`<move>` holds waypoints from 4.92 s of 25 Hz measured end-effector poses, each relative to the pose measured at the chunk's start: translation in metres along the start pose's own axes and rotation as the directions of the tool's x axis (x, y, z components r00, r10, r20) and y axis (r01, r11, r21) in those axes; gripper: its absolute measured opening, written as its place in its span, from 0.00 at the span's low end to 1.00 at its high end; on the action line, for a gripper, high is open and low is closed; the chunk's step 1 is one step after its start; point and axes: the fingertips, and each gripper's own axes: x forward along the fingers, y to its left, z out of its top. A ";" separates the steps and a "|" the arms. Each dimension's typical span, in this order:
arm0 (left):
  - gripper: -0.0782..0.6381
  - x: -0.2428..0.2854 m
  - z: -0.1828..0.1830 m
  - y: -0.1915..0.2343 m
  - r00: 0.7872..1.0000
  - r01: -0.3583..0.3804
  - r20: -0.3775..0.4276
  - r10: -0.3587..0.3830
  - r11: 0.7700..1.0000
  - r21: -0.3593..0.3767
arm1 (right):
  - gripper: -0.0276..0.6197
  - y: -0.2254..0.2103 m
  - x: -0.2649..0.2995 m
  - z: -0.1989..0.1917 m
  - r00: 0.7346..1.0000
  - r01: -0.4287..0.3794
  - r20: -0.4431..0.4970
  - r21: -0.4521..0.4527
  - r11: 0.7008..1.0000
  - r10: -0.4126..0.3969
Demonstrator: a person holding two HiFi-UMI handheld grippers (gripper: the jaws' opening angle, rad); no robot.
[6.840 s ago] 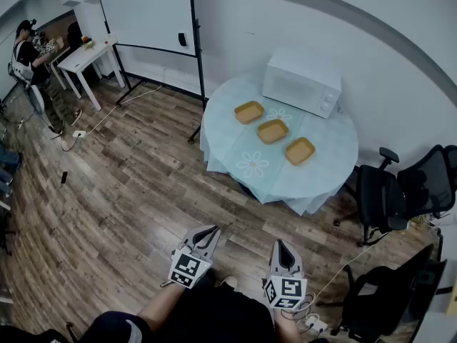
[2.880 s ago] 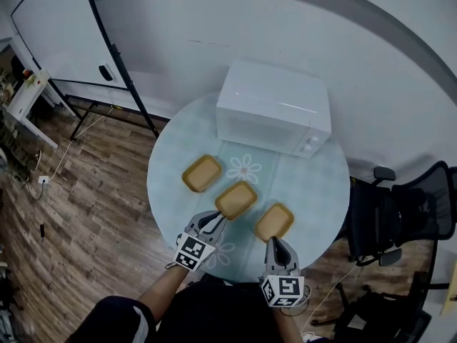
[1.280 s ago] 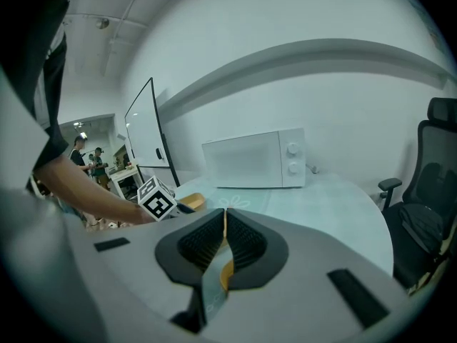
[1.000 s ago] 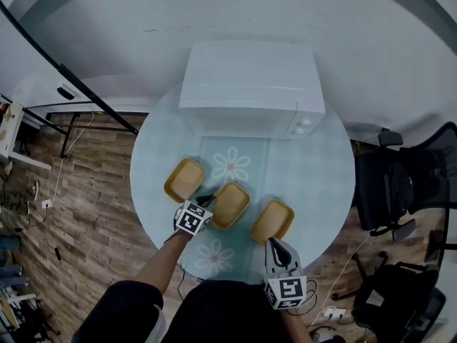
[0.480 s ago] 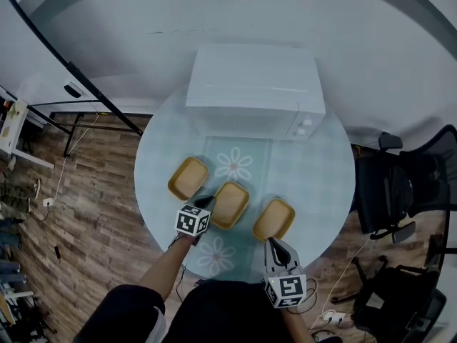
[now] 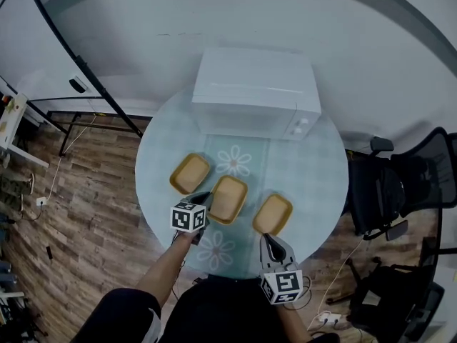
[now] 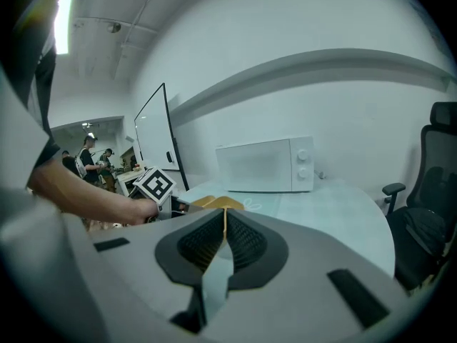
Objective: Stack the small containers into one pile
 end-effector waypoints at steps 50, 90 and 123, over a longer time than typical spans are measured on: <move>0.15 0.091 -0.046 -0.164 0.979 0.110 -0.175 -0.100 0.993 0.046 | 0.08 -0.079 -0.052 -0.017 0.999 -0.010 -0.040 0.052 0.999 0.012; 0.17 0.048 -0.014 -0.121 0.998 0.055 -0.032 -0.050 0.985 0.165 | 0.08 -0.032 -0.007 -0.008 0.992 -0.107 -0.057 0.038 0.993 0.109; 0.28 -0.029 0.052 0.088 0.992 -0.129 0.035 0.124 0.958 0.255 | 0.08 0.059 0.085 0.017 0.972 -0.214 -0.106 -0.010 0.977 0.211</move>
